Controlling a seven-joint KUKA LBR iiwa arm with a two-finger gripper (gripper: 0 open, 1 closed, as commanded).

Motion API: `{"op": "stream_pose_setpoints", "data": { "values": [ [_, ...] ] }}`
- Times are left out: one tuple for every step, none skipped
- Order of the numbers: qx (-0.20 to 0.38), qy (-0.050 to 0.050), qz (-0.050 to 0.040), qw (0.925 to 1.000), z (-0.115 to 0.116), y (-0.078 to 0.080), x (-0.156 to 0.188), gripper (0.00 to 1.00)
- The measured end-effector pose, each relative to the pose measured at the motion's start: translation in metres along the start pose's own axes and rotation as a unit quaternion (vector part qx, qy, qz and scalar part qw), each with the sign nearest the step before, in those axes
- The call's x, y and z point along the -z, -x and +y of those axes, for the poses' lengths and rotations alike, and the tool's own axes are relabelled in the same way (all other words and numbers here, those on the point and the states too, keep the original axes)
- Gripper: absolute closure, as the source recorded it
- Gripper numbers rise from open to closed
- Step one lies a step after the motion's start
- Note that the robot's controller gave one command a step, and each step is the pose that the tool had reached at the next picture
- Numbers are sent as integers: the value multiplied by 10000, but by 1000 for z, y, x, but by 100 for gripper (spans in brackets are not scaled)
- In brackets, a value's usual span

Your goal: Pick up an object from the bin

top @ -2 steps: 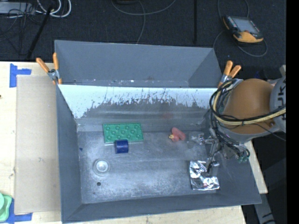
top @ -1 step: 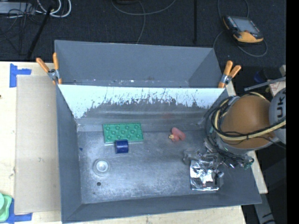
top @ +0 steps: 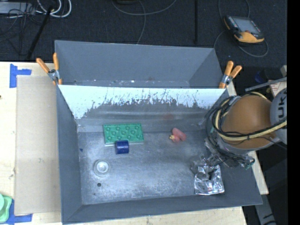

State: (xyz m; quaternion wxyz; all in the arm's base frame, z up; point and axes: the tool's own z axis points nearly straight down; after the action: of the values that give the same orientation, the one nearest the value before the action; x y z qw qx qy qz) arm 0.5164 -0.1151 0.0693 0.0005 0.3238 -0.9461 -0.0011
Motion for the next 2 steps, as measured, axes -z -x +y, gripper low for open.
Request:
{"op": "stream_pose_setpoints", "data": {
  "values": [
    [-57, -29, -18, 10000, 31, -32, 93, 100],
    [21, -18, -7, 10000, 11, -41, 115, 100]
  ]
}}
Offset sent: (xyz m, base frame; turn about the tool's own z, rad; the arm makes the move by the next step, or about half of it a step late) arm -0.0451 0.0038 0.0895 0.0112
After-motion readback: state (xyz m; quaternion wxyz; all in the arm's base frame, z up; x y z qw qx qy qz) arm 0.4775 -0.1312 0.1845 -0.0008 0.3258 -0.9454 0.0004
